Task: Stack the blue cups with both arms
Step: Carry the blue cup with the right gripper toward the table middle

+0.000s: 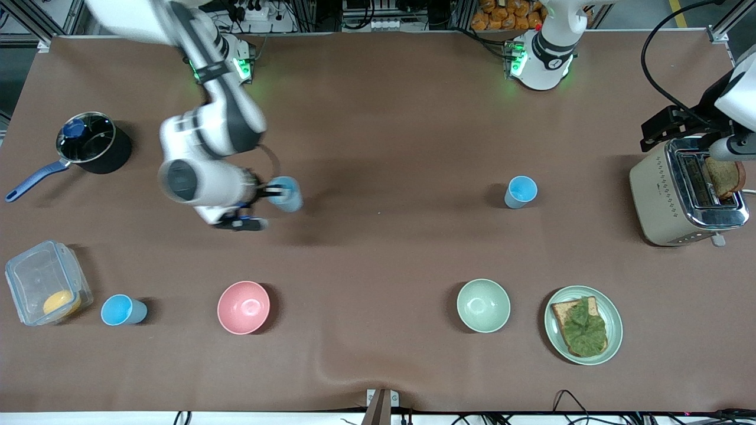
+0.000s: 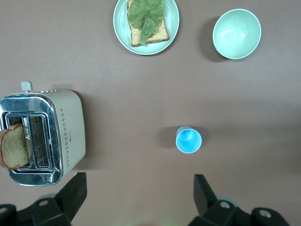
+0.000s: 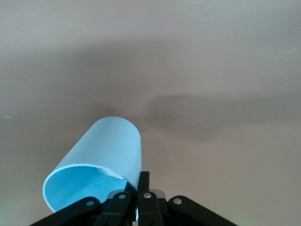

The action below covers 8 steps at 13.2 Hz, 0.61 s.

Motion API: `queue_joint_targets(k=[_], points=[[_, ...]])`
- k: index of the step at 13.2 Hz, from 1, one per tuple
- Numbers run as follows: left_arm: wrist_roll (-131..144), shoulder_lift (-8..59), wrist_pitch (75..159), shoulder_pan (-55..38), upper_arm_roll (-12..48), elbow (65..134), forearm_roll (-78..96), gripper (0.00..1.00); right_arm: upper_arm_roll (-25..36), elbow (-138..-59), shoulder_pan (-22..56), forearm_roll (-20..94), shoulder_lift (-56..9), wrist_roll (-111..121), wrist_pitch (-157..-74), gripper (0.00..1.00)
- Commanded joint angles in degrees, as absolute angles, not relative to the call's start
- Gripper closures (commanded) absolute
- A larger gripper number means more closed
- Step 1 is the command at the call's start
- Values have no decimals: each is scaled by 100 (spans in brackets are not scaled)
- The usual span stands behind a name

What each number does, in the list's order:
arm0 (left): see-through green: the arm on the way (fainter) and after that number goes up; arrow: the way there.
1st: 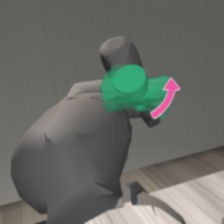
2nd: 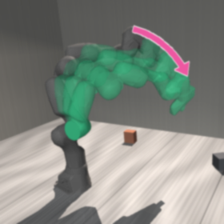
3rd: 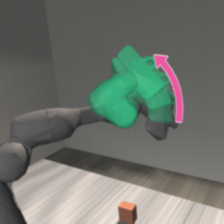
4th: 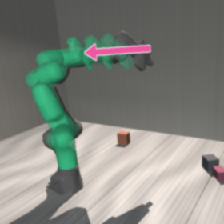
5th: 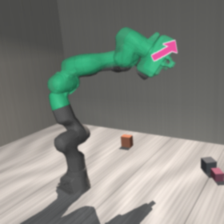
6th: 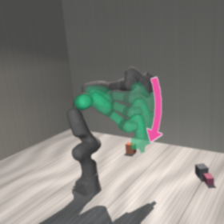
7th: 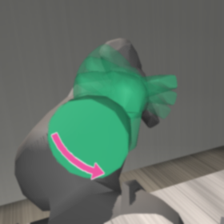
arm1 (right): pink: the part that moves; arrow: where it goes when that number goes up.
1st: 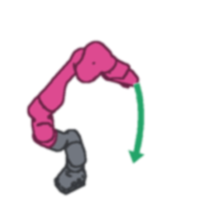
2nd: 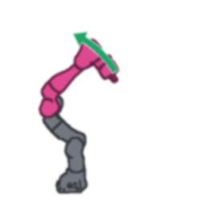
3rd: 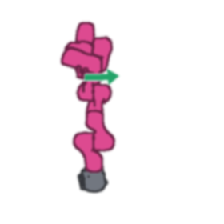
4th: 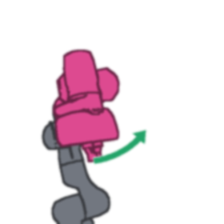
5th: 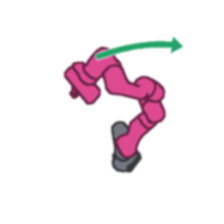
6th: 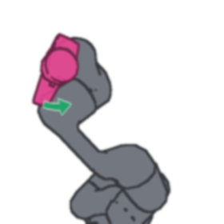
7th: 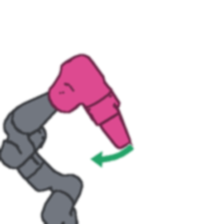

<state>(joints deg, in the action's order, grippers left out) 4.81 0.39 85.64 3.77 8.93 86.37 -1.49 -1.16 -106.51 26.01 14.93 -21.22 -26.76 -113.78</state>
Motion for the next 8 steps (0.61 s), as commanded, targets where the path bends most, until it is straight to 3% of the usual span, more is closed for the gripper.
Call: queue_joint_targets(k=[1, 4, 8], points=[[510, 35, 8561, 413, 932, 8604, -44, 0, -18, -9259, 3486, 1600, -3196, -3986, -11285, 100], [510, 35, 8561, 413, 932, 8596, -44, 0, -26, -8326, 4199, 1591, -3997, -4919, -11521, 100], [510, 35, 8561, 404, 940, 8596, -53, 0, -44, -8262, 4666, 1678, -4341, -5071, -12637, 100]])
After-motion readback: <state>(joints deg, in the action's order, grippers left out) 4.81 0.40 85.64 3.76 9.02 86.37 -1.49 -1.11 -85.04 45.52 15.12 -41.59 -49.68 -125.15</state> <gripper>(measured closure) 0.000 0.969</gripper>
